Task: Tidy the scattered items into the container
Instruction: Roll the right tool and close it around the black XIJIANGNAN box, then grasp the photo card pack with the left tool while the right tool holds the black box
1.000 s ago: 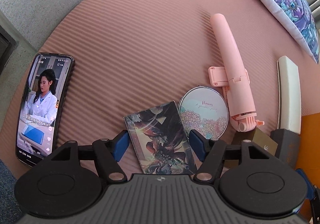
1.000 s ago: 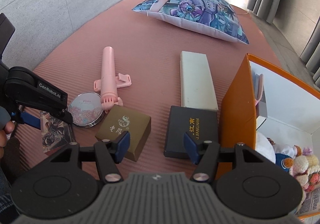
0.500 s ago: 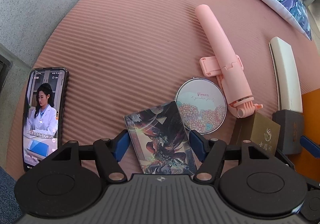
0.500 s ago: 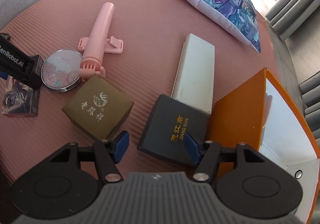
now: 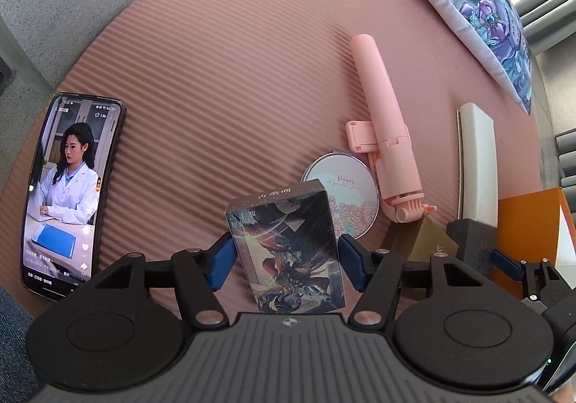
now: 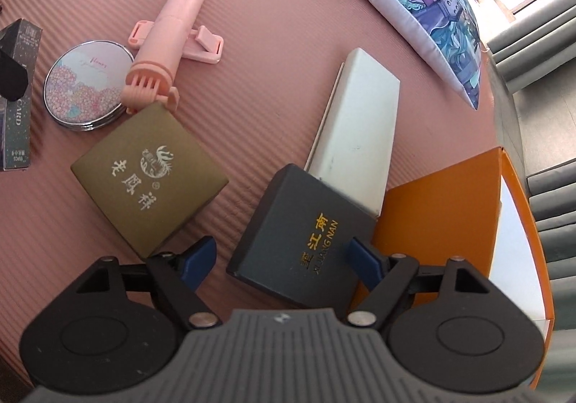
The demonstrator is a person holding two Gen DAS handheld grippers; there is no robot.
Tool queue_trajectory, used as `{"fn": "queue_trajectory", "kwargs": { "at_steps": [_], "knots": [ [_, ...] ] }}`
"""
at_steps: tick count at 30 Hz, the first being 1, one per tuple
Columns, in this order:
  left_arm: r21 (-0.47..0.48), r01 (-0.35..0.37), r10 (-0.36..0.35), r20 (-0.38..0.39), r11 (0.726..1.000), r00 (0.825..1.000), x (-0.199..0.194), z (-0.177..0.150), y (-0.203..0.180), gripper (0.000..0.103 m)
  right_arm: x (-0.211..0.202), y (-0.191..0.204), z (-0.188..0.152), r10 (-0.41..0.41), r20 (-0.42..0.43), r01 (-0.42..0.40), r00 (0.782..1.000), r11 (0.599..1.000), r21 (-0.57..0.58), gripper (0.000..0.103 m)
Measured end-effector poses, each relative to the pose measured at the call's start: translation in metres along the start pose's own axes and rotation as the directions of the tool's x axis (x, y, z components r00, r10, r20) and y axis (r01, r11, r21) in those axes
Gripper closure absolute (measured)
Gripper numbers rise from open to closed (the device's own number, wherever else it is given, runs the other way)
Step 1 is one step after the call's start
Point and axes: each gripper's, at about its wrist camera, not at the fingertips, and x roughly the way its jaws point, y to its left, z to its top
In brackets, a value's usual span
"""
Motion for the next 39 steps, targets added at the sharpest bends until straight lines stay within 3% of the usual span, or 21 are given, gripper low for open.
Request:
{"fn": "queue_trajectory", "kwargs": {
  "at_steps": [8,9,10,11,15,16,18,20,21,24,26,29,35,39],
  "knots": [
    [0.104,0.074,-0.079,0.042,0.992,0.996,0.004,0.002,-0.025,0.033,-0.023,-0.012,0.001,0.057,0.054,-0.060,0.997,0.996,0.060,0.054],
    [0.114,0.086,-0.091,0.044,0.990,0.995,0.003,0.001,-0.027,0.033,-0.026,-0.014,0.002,0.074,0.060,-0.078,0.995,0.994,0.072,0.062],
    [0.122,0.094,-0.100,0.045,0.988,0.994,0.002,0.001,-0.027,0.033,-0.029,-0.020,0.003,0.152,0.058,-0.158,0.987,0.980,0.118,0.097],
    [0.129,0.102,-0.109,0.046,0.986,0.993,0.002,0.000,-0.028,0.033,-0.029,-0.026,0.003,0.212,0.045,-0.217,0.976,0.958,0.185,0.103],
    [0.159,0.115,-0.124,0.049,0.981,0.991,0.000,-0.002,-0.031,0.033,-0.039,-0.024,-0.002,0.219,0.070,-0.229,0.973,0.952,0.202,0.103],
    [0.163,0.116,-0.125,0.049,0.980,0.991,0.000,-0.002,-0.032,0.033,-0.040,-0.024,-0.003,0.226,0.075,-0.237,0.971,0.949,0.207,0.102],
    [0.166,0.116,-0.126,0.051,0.979,0.991,0.000,-0.002,-0.033,0.033,-0.043,-0.021,-0.005,0.208,0.083,-0.220,0.975,0.955,0.197,0.090],
    [0.166,0.115,-0.125,0.050,0.979,0.991,0.001,-0.002,-0.033,0.033,-0.040,-0.016,-0.003,0.181,0.076,-0.189,0.981,0.974,0.124,0.043],
    [0.167,0.113,-0.123,0.050,0.979,0.991,0.001,-0.002,-0.033,0.033,-0.037,-0.015,-0.001,0.178,0.069,-0.183,0.982,0.981,0.070,0.039],
    [0.168,0.100,-0.110,0.048,0.981,0.993,0.004,-0.002,-0.033,0.033,-0.026,-0.014,0.007,0.158,0.003,-0.158,0.987,0.986,-0.048,0.034],
    [0.168,0.103,-0.113,0.047,0.980,0.992,0.005,-0.001,-0.034,0.033,-0.017,-0.018,0.015,0.150,-0.047,-0.153,0.988,0.986,-0.060,0.019],
    [0.175,0.107,-0.117,0.048,0.979,0.992,0.006,0.000,-0.035,0.033,-0.004,-0.024,0.025,0.173,-0.113,-0.181,0.978,0.981,-0.070,0.019],
    [0.169,0.110,-0.119,0.044,0.979,0.992,0.006,0.001,-0.033,0.033,0.022,-0.009,0.035,0.080,-0.270,-0.167,0.960,0.934,-0.317,0.008],
    [0.174,0.115,-0.124,0.039,0.978,0.992,0.007,0.001,-0.033,0.033,0.035,-0.011,0.039,0.083,-0.303,-0.184,0.949,0.928,-0.324,0.008]
  ]
}}
